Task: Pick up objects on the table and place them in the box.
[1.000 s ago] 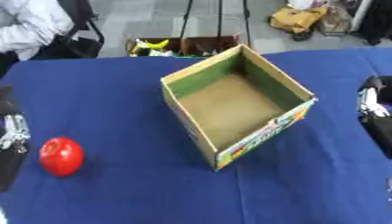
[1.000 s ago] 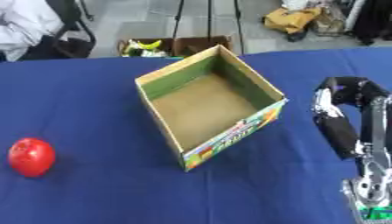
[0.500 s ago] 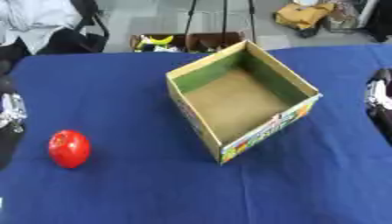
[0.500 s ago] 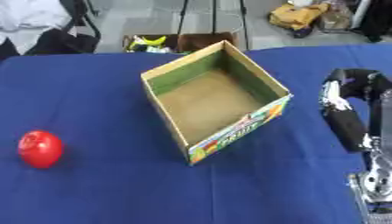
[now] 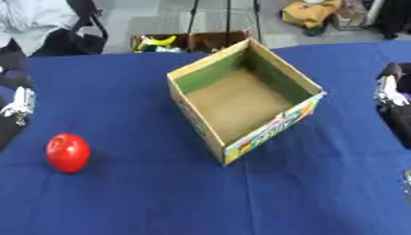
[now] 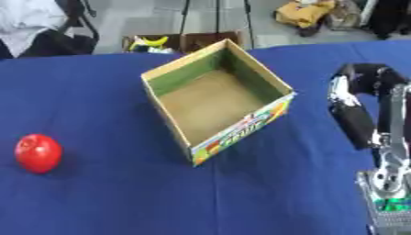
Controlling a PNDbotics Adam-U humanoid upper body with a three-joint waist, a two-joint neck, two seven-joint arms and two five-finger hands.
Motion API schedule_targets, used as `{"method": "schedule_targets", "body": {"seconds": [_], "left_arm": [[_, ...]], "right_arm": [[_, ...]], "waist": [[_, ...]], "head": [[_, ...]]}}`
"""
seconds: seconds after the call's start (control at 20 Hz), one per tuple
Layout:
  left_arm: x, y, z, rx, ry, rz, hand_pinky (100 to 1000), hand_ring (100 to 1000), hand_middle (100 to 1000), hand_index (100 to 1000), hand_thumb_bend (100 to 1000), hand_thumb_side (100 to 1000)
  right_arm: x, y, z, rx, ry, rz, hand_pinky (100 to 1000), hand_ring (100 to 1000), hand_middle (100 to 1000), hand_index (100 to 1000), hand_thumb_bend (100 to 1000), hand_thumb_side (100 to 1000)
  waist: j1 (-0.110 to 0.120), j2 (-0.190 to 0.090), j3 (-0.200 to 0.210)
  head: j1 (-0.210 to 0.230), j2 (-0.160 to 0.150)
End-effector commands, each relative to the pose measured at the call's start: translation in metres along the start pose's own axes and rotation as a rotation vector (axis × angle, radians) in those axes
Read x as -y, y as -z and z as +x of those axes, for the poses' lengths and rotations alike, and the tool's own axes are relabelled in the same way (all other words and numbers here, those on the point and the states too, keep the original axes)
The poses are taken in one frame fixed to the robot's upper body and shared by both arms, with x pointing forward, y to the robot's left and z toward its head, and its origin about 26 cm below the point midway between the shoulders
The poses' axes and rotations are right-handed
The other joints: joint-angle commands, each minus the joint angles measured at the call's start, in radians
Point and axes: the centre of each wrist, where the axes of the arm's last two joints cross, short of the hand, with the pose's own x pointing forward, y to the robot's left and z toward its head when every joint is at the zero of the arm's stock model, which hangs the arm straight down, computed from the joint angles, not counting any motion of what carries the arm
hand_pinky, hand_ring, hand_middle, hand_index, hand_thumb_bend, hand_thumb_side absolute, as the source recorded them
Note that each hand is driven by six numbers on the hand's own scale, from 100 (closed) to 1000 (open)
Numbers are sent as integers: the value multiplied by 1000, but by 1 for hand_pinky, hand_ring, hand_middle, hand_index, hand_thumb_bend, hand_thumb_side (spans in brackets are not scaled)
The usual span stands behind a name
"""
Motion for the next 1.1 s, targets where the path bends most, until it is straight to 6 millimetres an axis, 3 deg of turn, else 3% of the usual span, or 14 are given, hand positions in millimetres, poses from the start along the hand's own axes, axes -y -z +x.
{"method": "schedule_targets", "body": {"seconds": [0.05,0.3,0.45,0.5,0.7,1.1], "left_arm": [[-23,8,-6,24,102,-134,445,716,824,969,215,796],[-36,19,-19,17,88,-298,467,728,841,969,334,733],[-40,25,-29,-9,120,-401,527,770,882,997,426,791],[-41,27,-32,-18,135,-448,584,805,898,1000,474,821],[-46,31,-46,-56,214,-612,682,865,958,1000,546,859],[-62,34,-60,-114,345,-751,743,912,997,1000,661,833]], "right_arm": [[5,3,6,35,-7,4,725,516,426,654,100,509],[4,2,6,33,-9,10,725,516,426,653,100,510],[5,2,6,32,-11,11,725,516,426,653,100,510],[5,2,6,31,-11,12,725,516,425,653,100,510],[5,2,6,30,-13,16,725,516,425,653,100,510],[5,1,5,26,-17,22,725,515,423,652,100,508]], "waist": [[-2,-21,-4],[-2,-23,-12],[-2,-24,-18],[-2,-24,-19],[0,-24,-26],[6,-24,-30]], "head": [[0,-13],[6,-20],[8,-24],[8,-25],[11,-30],[17,-36]]}}
